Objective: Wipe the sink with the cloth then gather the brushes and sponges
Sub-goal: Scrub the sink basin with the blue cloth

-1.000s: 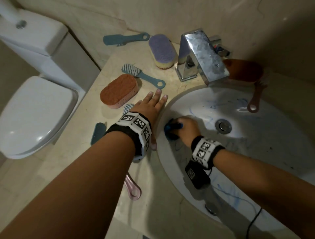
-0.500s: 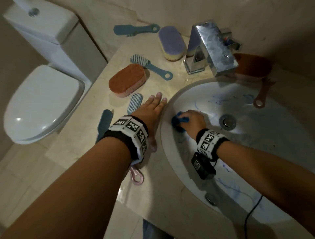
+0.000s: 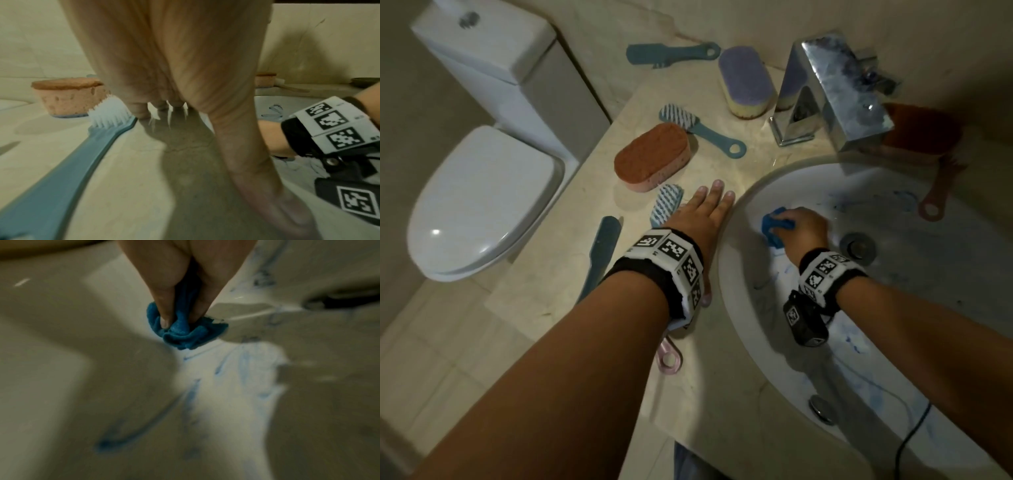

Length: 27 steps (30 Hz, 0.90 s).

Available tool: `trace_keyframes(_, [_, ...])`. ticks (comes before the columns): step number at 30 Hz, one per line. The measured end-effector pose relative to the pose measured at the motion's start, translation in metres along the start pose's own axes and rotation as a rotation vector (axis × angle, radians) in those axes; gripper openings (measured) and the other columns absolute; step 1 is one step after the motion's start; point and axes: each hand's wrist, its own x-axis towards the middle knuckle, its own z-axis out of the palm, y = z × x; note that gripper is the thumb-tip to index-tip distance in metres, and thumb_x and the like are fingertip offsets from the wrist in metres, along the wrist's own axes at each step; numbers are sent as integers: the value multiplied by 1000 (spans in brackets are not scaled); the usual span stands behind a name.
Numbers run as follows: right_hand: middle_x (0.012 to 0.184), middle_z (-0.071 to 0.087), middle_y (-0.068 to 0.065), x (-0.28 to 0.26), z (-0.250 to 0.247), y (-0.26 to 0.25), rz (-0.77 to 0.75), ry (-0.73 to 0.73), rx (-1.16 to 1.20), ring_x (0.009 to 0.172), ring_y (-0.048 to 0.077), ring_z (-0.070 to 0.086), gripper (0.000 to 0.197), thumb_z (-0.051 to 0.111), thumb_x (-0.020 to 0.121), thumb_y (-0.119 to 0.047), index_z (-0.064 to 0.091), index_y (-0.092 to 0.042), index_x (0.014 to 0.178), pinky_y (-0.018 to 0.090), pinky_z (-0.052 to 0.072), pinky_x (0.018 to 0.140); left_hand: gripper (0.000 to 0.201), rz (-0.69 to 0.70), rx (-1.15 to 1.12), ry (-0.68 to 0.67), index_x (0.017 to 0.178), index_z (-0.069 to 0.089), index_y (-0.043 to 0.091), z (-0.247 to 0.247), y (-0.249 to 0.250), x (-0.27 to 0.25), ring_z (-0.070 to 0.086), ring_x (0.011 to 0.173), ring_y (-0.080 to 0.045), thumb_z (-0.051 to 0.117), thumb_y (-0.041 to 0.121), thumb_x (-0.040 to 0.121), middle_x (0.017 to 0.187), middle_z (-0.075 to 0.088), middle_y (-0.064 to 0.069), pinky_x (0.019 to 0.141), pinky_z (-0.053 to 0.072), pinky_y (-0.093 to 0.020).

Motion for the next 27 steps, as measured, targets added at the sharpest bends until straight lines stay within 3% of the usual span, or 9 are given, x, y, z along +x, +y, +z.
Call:
trace_keyframes(2, [116, 65, 15, -3, 4, 1, 49, 27, 24, 114, 31, 56, 25, 62, 85, -10, 69, -8, 109, 32, 40, 97, 157, 2, -10, -3, 145, -24, 13, 0, 0, -1, -20, 144, -28, 93, 35, 44, 153, -30, -8, 121, 0, -42])
trace_keyframes(5, [111, 64, 16, -15, 14, -2, -12, -52, 87, 108, 29, 58, 24, 62, 82, 0, 70, -5, 104, 19, 39, 88, 158, 8, -2, 1, 146, -24, 14, 0, -1, 1, -21, 144, -28, 93, 37, 42, 153, -30, -7, 121, 2, -43])
trace_keyframes(7, [109, 63, 17, -10, 14, -5, 16, -45, 291, 108, 30, 58, 23, 62, 80, 6, 70, -4, 99, 23, 43, 89, 159, 13, -9, -4, 146, -24, 14, 1, -2, 2, -21, 144, -27, 93, 37, 41, 153, -31, -7, 121, 2, -43])
trace_keyframes(11, [111, 63, 12, 18, -7, -8, 245, 241, 442, 102, 22, 59, 24, 63, 82, 2, 65, 0, 105, 15, 41, 81, 160, 19, -14, 3, 145, -25, 15, 2, -4, 3, -21, 144, -27, 93, 39, 40, 153, -31, -7, 121, 2, -44])
trace_keyframes(14, [116, 63, 12, 26, -13, 1, 333, 388, 375, 106, 25, 60, 24, 64, 83, -4, 64, -3, 106, 21, 44, 85, 161, 21, -11, 6, 145, -25, 15, 4, -5, 4, -22, 144, -27, 93, 40, 39, 153, -31, -7, 121, 3, -45])
trace_keyframes(19, [103, 56, 11, 19, 12, -5, 242, 236, 562, 96, 22, 56, 21, 60, 77, 11, 60, -7, 86, 33, 49, 90, 161, 20, -3, 16, 145, -26, 16, 6, -6, 5, -21, 144, -27, 93, 42, 39, 153, -31, -6, 121, 2, -43])
trace_keyframes(21, [106, 61, 15, 19, 3, -1, 214, 233, 518, 96, 22, 58, 19, 64, 77, 6, 62, -8, 88, 31, 49, 89, 162, 18, 0, 25, 145, -25, 15, 7, -7, 5, -21, 144, -27, 93, 43, 38, 153, -30, -6, 121, 1, -42])
trace_keyframes(25, [107, 65, 19, 30, -24, 22, 277, 492, 397, 99, 29, 63, 26, 71, 77, -8, 63, 2, 100, 25, 47, 78, 162, 16, -8, 28, 146, -24, 16, 7, -6, 5, -21, 144, -26, 93, 41, 37, 154, -30, -5, 121, 3, -43])
trace_keyframes(27, [104, 65, 17, 30, -20, 13, 281, 428, 338, 97, 27, 62, 21, 68, 79, -5, 62, 2, 99, 22, 49, 77, 162, 16, -16, 17, 146, -25, 16, 6, -7, 6, -22, 144, -26, 93, 41, 37, 153, -31, -5, 121, 3, -44])
